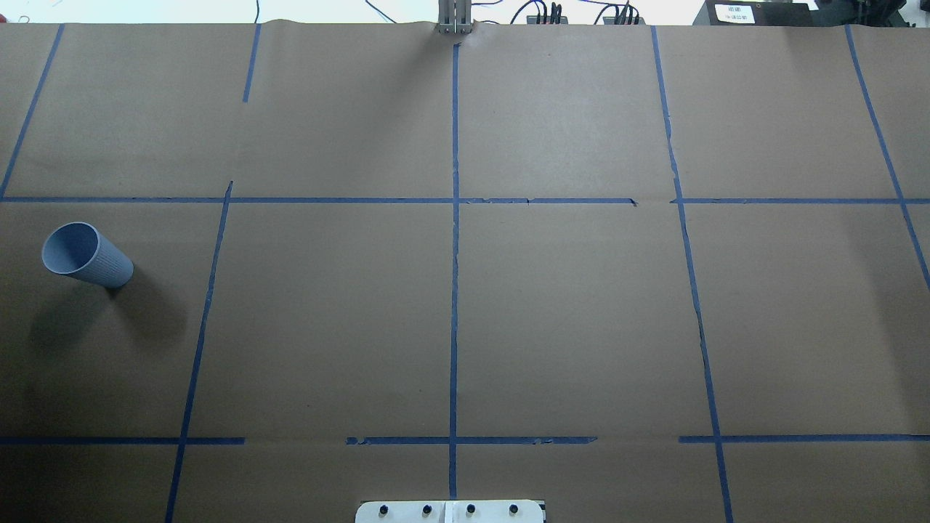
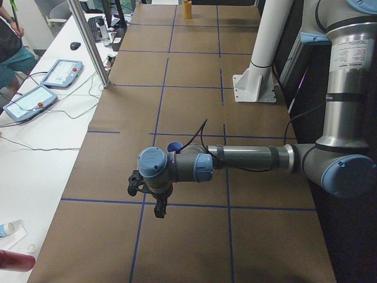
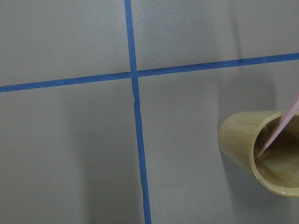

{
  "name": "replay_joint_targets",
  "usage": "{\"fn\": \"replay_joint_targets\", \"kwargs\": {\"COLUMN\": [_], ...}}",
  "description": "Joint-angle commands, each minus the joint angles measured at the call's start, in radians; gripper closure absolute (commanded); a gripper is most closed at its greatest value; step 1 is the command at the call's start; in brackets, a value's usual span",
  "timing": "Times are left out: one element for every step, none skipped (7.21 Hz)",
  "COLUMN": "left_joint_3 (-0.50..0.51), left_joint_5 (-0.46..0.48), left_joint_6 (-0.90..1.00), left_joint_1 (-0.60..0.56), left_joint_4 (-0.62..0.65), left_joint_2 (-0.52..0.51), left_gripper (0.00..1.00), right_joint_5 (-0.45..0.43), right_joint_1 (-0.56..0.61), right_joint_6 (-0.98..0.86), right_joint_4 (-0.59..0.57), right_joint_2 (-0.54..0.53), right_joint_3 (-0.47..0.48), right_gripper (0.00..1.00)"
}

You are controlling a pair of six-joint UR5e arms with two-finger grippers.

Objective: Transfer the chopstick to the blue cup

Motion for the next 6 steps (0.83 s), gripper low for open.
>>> {"fn": "replay_joint_targets", "kwargs": {"left_joint_3": [0.0,-0.002,-0.002,-0.003,-0.014,-0.044], "left_joint_5": [0.0,0.0,0.0,0.0,0.0,-0.003], "left_joint_6": [0.0,-0.001,-0.001,-0.001,-0.005,-0.056], "left_joint_1": [0.0,0.0,0.0,0.002,0.003,0.015], "left_joint_4": [0.0,0.0,0.0,-0.002,-0.027,-0.075], "left_joint_2": [-0.003,-0.003,-0.003,-0.005,-0.009,-0.018], "left_gripper": [0.0,0.0,0.0,0.0,0.0,0.0], "right_joint_5": [0.001,0.001,0.001,0.002,0.007,0.008], "right_joint_1": [-0.001,-0.001,-0.001,-0.001,0.001,0.001], "right_joint_6": [-0.002,-0.002,0.001,0.007,0.01,0.011], "right_joint_4": [0.0,0.002,0.002,0.002,0.0,0.0], "right_joint_2": [0.003,0.001,0.001,0.001,0.009,0.009], "right_joint_3": [0.001,0.001,0.002,0.013,0.015,0.013], "right_gripper": [0.0,0.0,0.0,0.0,0.0,0.0]}}
